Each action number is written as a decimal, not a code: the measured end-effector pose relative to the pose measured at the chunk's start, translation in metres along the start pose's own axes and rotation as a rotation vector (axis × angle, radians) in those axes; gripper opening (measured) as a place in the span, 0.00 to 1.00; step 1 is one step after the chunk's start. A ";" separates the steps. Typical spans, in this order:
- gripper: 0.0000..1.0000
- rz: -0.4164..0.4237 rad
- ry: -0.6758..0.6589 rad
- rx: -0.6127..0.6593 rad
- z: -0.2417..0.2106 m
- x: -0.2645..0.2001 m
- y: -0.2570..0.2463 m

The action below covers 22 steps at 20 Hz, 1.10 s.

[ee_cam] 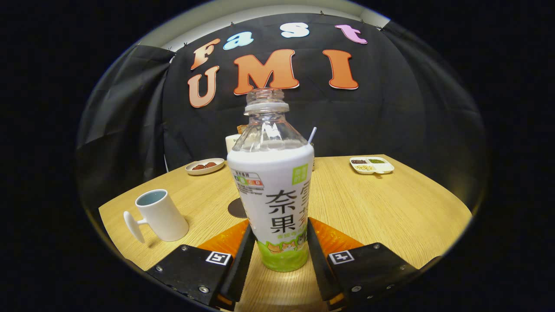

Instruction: Take the bottle from table, then pour the juice into the cup, finally place the bottle on the coaster

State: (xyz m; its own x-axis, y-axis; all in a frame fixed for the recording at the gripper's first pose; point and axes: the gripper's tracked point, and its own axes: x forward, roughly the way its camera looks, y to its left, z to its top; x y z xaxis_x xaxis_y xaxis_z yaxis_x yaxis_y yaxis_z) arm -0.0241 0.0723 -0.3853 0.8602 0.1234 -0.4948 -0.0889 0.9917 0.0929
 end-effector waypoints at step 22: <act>0.60 -0.182 -0.046 -0.755 0.052 0.009 0.037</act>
State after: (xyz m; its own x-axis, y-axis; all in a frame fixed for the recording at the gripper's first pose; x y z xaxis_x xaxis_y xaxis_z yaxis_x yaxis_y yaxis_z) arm 0.0067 0.1084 -0.3415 0.9125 -0.0290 -0.4080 -0.2479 0.7542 -0.6081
